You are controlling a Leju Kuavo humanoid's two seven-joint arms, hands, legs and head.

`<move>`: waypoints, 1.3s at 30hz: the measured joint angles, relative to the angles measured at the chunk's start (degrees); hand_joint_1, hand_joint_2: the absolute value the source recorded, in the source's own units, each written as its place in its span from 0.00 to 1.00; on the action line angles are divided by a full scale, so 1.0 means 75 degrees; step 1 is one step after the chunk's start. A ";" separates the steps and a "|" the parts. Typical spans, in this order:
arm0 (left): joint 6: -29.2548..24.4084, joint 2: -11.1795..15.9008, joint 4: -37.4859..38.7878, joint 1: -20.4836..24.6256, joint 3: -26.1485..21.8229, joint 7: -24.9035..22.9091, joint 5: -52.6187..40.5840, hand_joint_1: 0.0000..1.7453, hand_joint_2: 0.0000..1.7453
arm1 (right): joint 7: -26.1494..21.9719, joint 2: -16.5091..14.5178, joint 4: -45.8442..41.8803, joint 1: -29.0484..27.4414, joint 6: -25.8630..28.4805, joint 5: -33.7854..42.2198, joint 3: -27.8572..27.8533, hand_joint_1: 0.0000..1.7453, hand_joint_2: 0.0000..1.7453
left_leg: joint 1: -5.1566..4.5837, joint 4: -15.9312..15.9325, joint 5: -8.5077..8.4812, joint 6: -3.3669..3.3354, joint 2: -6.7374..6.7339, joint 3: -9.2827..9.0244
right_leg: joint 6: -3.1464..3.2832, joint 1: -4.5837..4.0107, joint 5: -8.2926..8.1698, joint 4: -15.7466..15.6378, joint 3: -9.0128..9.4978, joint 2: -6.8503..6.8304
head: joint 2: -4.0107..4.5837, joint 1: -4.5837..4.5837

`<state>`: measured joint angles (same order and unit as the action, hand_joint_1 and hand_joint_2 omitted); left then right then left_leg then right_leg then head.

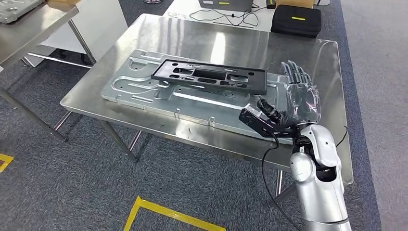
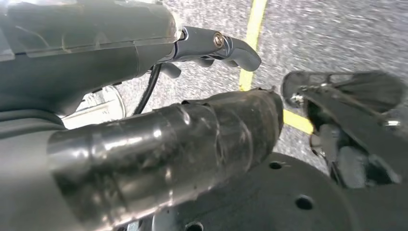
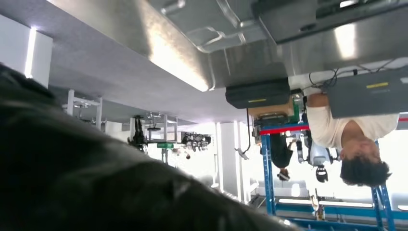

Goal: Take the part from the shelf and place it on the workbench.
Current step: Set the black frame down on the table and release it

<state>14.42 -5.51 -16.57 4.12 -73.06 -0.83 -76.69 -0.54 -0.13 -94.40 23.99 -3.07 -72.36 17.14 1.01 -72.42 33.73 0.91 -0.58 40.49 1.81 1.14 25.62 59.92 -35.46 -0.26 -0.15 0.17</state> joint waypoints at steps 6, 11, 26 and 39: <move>0.0003 0.0020 -0.0068 0.0039 0.0001 0.0003 0.0008 0.00 0.00 | -0.0001 0.0000 0.0003 0.0013 0.0001 0.0031 0.0000 0.00 0.00 | -0.0148 0.2048 -0.0365 -0.0292 0.0015 -0.1803 | -0.0213 -0.0047 -0.0688 -0.0036 -0.0551 -0.0031 | 0.0000 -0.0002; 0.0003 -0.0018 -0.0070 0.0044 0.0002 0.0001 0.0008 0.00 0.00 | -0.0001 0.0067 0.0009 0.0008 -0.0006 0.0046 0.0000 0.00 0.00 | -0.0091 0.2245 -0.0947 -0.0465 -0.0061 -0.1419 | -0.0400 -0.0025 0.0334 0.0759 -0.0842 0.0014 | 0.0000 -0.0012; 0.0068 -0.0059 -0.0106 -0.0004 -0.0001 0.0028 -0.0003 0.00 0.00 | 0.0004 0.0152 0.0079 0.0068 -0.0122 0.0166 -0.0001 0.00 0.00 | -0.0086 0.0914 -0.0482 -0.0059 -0.0091 -0.0131 | -0.0012 -0.0057 0.0212 -0.0176 0.0392 -0.0102 | 0.0000 0.0014; 0.0075 -0.0058 -0.0169 0.0069 0.0002 0.0063 -0.0014 0.00 0.00 | 0.0003 0.0194 0.0133 0.0046 -0.0132 0.0218 -0.0009 0.00 0.00 | -0.0148 0.2277 -0.0580 -0.0481 0.0270 -0.1836 | -0.0324 -0.0093 -0.0682 -0.0141 -0.0640 0.0549 | 0.0000 0.0025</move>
<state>14.98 -5.94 -17.84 4.64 -73.05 -0.36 -76.79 -0.51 1.32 -93.40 24.33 -4.06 -70.72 17.06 -0.10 -55.35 29.38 -2.70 1.44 26.72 -0.62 0.45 20.50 58.86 -40.26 3.86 -0.15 0.36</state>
